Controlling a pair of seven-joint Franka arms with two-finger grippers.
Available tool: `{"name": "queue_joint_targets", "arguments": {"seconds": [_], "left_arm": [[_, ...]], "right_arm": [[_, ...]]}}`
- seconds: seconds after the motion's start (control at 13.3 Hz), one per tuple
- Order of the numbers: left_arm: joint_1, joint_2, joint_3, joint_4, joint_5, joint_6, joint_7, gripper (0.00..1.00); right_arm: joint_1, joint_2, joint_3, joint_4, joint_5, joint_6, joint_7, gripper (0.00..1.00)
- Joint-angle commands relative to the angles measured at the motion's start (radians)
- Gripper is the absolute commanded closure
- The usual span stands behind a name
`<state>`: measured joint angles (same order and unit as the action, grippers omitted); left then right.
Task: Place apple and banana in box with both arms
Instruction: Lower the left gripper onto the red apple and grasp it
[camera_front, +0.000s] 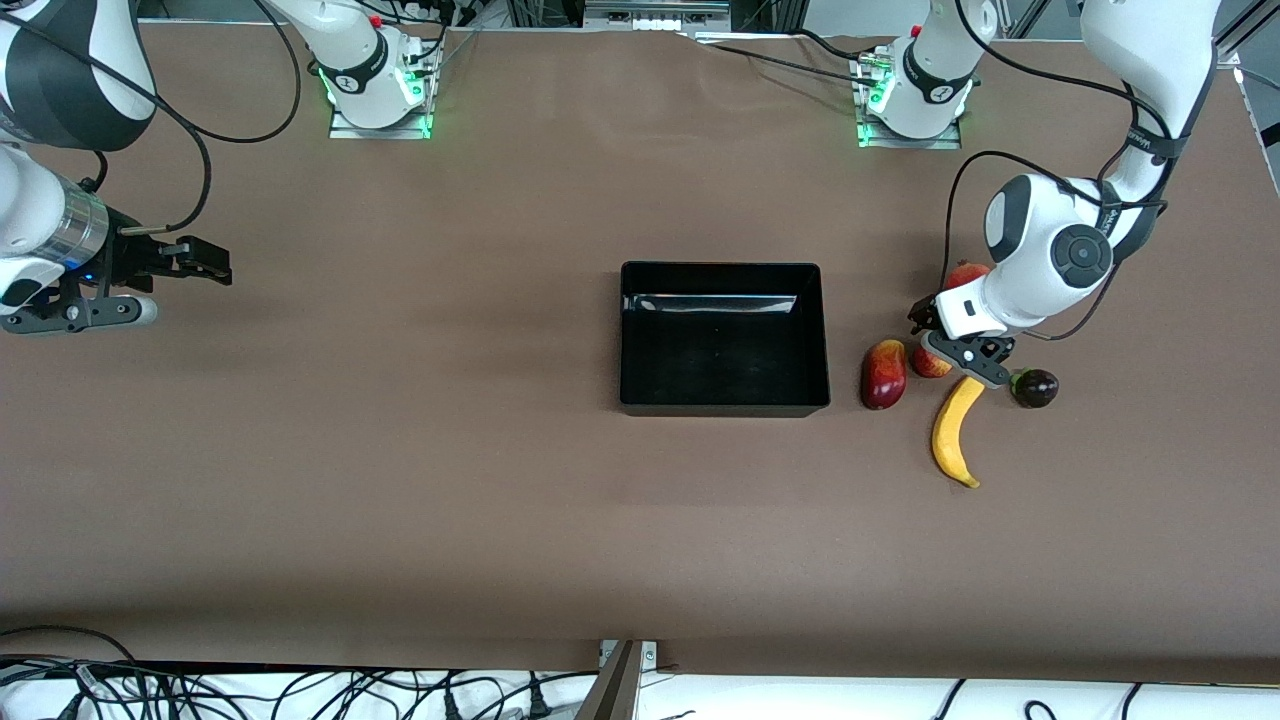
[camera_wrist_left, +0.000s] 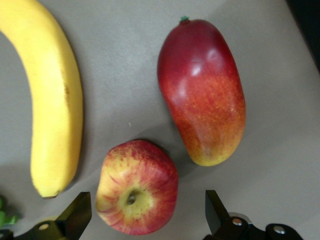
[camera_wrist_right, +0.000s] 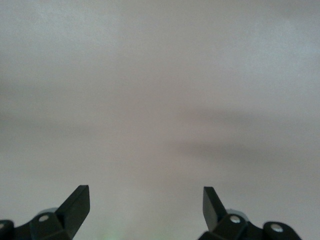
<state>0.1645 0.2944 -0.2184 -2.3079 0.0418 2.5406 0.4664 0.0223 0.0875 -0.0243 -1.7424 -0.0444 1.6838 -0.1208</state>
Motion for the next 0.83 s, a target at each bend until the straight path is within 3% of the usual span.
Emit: {"name": "queue_joint_targets", "arguments": {"seconds": [0.0, 0.3, 0.45, 0.53, 0.75], "left_arm": [[-0.006, 0.009, -0.002, -0.022, 0.024, 0.053, 0.018, 0.0], [-0.006, 0.035, -0.002, -0.022, 0.147, 0.099, 0.029, 0.0], [-0.006, 0.035, -0.002, -0.021, 0.147, 0.096, 0.018, 0.93], [-0.008, 0.035, -0.002, -0.019, 0.147, 0.093, 0.002, 1.0], [-0.006, -0.055, -0.009, 0.014, 0.15, -0.01, -0.006, 1.0]], "right_arm": [[-0.018, -0.011, 0.023, -0.017, -0.017, 0.005, 0.013, 0.0], [-0.018, -0.003, 0.023, -0.011, -0.014, 0.005, 0.013, 0.0], [-0.018, -0.002, 0.023, -0.009, -0.014, 0.005, 0.013, 0.0], [-0.018, -0.002, 0.023, -0.009, -0.014, 0.004, 0.013, 0.0], [-0.018, -0.002, 0.023, -0.008, -0.014, 0.002, 0.013, 0.0]]}}
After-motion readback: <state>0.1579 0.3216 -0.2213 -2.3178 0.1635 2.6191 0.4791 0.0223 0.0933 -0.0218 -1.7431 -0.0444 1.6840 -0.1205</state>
